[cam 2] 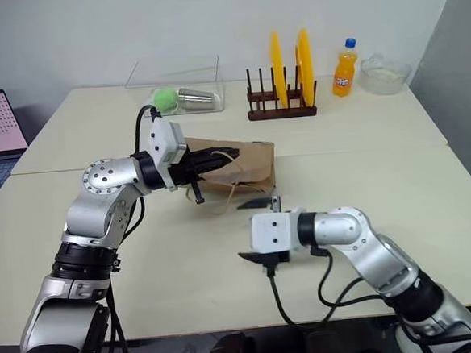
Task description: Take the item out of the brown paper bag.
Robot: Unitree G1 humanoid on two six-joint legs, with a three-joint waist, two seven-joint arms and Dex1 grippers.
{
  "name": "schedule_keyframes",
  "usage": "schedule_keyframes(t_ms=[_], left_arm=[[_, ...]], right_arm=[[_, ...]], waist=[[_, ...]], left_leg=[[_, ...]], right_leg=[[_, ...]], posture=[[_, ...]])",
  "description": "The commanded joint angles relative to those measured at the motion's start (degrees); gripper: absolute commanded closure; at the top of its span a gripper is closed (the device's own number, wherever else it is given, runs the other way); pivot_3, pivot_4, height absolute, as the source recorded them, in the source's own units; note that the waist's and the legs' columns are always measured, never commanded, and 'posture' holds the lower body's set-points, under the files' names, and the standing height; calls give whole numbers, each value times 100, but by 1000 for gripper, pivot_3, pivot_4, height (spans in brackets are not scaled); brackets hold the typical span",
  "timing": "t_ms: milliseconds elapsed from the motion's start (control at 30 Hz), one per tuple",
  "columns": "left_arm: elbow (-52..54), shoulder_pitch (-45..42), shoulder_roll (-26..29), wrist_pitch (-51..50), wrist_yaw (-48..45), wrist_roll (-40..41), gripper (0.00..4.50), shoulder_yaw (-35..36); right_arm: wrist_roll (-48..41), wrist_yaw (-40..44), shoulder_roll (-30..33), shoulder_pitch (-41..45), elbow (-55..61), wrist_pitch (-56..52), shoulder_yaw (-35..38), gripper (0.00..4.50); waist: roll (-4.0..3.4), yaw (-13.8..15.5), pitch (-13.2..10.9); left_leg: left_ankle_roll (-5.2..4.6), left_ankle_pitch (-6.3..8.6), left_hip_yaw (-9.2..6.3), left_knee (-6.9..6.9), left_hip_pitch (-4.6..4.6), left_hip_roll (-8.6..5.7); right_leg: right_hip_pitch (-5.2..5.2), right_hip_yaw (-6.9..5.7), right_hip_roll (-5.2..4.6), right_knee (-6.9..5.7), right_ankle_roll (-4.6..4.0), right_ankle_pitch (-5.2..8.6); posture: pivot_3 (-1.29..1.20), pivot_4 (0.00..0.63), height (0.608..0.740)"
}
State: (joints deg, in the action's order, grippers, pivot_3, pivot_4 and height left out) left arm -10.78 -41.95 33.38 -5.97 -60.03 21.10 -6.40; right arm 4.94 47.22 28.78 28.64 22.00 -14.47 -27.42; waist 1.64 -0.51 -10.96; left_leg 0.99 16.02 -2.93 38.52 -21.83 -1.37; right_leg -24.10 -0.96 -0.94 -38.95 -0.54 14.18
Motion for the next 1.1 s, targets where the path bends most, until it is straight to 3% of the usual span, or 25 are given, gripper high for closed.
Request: schedule_keyframes(t_ms=[33,600,700,1033,1100], left_arm=[[0,-115,-29,102,-105,-41,4472,166],[158,-100,-137,-17,-154,-176,4472,157],[196,-107,-145,-54,-155,-177,4500,156],[248,-169,-143,-198,-177,-155,4500,179],[270,-169,-143,-225,-176,-158,4500,177]], right_arm=[[309,-285,-181,122,-65,201,11,0],[1901,-1121,-955,518,-1491,1300,-595,0],[2056,-1186,-1041,502,-1741,1445,-640,617],[2508,-1640,-1118,503,-2085,1936,-573,4294],[2522,-1675,-1141,495,-2129,1970,-550,4491]], waist=[[0,10,0],[0,6,0],[0,4,0],[0,1,0],[0,1,0]], left_leg=[[1,-1,0,0,-1,0],[-17,10,1,15,-5,-1],[-16,9,2,15,-5,-1],[-17,10,3,17,-6,-1],[-17,10,3,17,-6,-1]], right_leg=[[0,0,0,0,-11,-6],[0,1,0,-4,-26,-15],[0,2,0,-4,-27,-16],[0,4,1,-4,-27,-16],[0,4,1,-4,-27,-16]], posture=[[0,150,740],[0,150,740],[0,150,740],[0,150,740],[0,150,740]])
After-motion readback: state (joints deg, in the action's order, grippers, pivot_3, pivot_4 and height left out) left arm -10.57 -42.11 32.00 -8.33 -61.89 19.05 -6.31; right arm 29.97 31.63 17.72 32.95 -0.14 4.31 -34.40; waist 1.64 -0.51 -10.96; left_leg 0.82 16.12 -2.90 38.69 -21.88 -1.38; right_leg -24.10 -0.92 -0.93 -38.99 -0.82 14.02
